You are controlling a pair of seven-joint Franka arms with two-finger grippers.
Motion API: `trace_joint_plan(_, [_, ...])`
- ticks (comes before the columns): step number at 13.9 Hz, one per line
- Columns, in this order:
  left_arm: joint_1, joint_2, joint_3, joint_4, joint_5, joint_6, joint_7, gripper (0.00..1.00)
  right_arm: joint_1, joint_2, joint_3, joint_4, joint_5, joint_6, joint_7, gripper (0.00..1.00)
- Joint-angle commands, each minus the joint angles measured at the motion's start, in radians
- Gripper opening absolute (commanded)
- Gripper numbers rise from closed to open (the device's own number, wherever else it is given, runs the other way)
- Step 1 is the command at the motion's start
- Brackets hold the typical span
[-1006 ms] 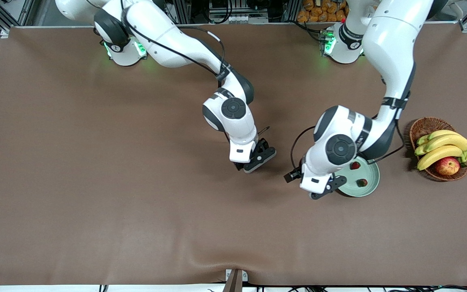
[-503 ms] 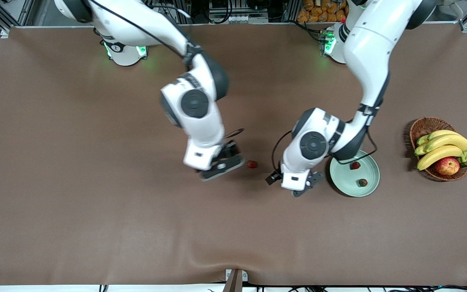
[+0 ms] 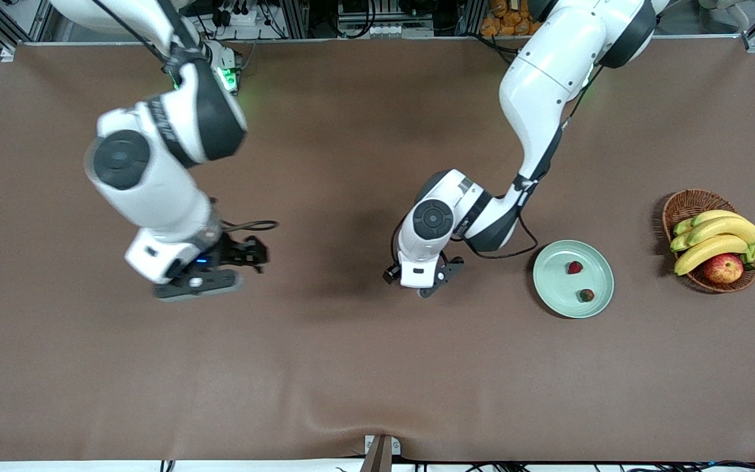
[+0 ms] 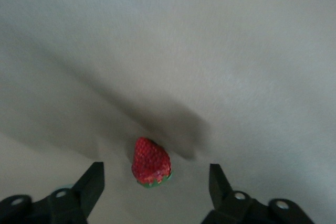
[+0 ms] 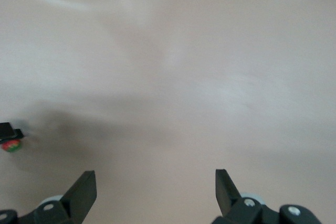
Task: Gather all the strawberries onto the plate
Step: 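Grasp the strawberry with the left gripper while the right gripper retracts, then lower the strawberry onto the plate and open the left gripper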
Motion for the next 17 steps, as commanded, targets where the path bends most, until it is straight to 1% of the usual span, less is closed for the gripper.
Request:
trace_joint_plan(1, [-0.011,0.030,0.015,0.034,-0.001,-0.003,-0.002,0.77,-0.147,-0.130,0.021,-0.068,0.000,-0.094,-0.113,1.00])
trace_joint_plan(2, [-0.011,0.031,0.015,0.032,-0.001,-0.003,-0.001,0.71,-0.187,-0.159,0.019,-0.074,0.000,-0.135,-0.173,1.00])
trace_joint_plan(3, [-0.011,0.031,0.015,0.031,0.002,-0.003,0.002,0.61,-0.231,-0.204,0.019,-0.104,0.000,-0.159,-0.219,1.00])
trace_joint_plan(4, [-0.011,0.031,0.016,0.029,0.007,-0.003,0.008,0.35,-0.274,-0.263,0.019,-0.148,0.001,-0.166,-0.256,1.00])
trace_joint_plan(5, [-0.010,0.031,0.015,0.029,0.024,-0.005,0.014,0.06,-0.316,-0.302,0.021,-0.181,0.001,-0.173,-0.277,1.00])
trace_joint_plan(6, [-0.002,0.028,0.015,0.029,0.036,-0.005,0.019,0.00,-0.348,-0.331,0.021,-0.192,0.006,-0.205,-0.296,1.00])
trace_joint_plan(8, [0.008,0.013,0.016,0.031,0.037,-0.013,0.040,0.00,-0.365,-0.377,0.018,-0.190,0.008,-0.275,-0.288,1.00])
trace_joint_plan(10, [0.050,-0.021,0.015,0.031,0.039,-0.046,0.057,0.00,-0.376,-0.405,0.016,-0.190,0.009,-0.314,-0.258,1.00])
trace_joint_plan(12, [0.111,-0.051,0.015,0.028,0.044,-0.103,0.076,0.00,-0.370,-0.431,0.018,-0.192,0.009,-0.341,-0.178,1.00])
trace_joint_plan(15, [0.198,-0.116,0.013,0.026,0.048,-0.219,0.192,0.00,-0.375,-0.451,0.016,-0.201,0.011,-0.363,-0.167,1.00])
trace_joint_plan(17, [0.260,-0.145,0.010,0.025,0.048,-0.290,0.334,0.00,-0.375,-0.453,0.000,-0.198,0.011,-0.400,-0.178,1.00])
